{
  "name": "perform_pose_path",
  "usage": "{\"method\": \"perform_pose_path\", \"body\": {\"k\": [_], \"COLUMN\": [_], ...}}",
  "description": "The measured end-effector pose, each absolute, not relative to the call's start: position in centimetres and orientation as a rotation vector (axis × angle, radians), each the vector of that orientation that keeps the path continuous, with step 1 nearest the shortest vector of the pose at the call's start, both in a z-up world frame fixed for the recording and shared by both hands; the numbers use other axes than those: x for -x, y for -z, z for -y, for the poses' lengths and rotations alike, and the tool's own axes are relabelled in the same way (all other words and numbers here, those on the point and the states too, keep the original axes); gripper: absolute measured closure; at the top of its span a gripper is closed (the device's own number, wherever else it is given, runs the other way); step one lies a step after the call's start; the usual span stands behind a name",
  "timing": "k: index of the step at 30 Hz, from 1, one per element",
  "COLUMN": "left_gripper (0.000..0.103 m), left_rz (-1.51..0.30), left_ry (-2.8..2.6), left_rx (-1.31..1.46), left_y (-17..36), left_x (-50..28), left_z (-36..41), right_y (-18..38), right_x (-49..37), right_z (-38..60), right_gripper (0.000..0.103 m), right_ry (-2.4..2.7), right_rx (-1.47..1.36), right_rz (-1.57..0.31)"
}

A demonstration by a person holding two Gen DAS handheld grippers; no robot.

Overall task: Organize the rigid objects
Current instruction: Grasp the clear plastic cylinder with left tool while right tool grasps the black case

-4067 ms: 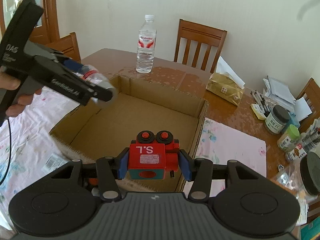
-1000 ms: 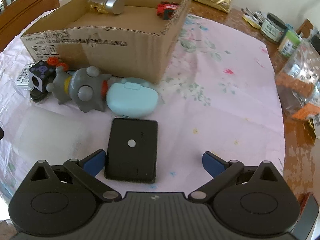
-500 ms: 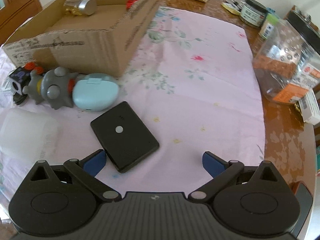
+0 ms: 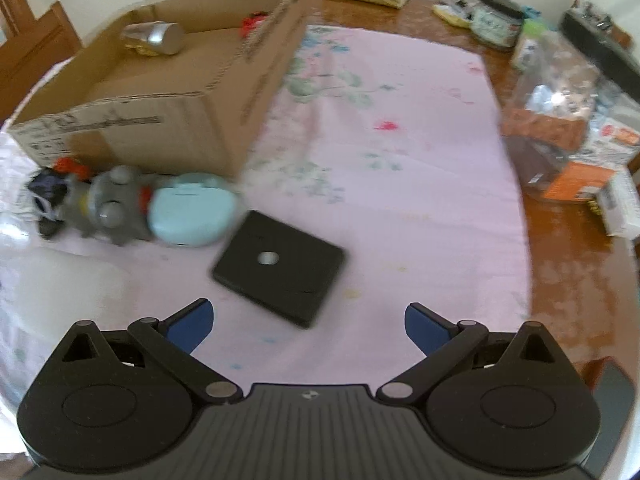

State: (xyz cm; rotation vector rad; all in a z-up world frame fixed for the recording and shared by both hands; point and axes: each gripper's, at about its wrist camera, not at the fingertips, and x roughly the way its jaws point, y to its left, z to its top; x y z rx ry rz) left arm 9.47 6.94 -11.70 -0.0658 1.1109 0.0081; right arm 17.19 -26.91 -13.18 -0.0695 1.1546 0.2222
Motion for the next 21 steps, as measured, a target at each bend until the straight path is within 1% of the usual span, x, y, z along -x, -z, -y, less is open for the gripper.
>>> {"method": "perform_pose_path", "body": {"k": [9, 15, 21], "left_gripper": [0.001, 0.001, 0.001], "left_rz": [-1.070, -1.037, -1.030], "left_ry": [0.028, -0.005, -0.033], "left_rx": [0.106, 0.164, 0.121], "left_y": [12.3, 12.2, 12.0], "left_x": [-10.5, -11.9, -12.3], "left_z": [-5.5, -5.8, -5.9], "right_y": [14.0, 14.3, 14.2], "right_x": [-18.4, -19.4, -18.9], "right_z": [24.5, 24.2, 25.3], "right_gripper": [0.000, 0.000, 0.000], "right_ry": [-0.184, -0.129, -0.071], "right_rx": [0.131, 0.098, 0.067], "right_rz": [-1.133, -1.108, -1.105]}}
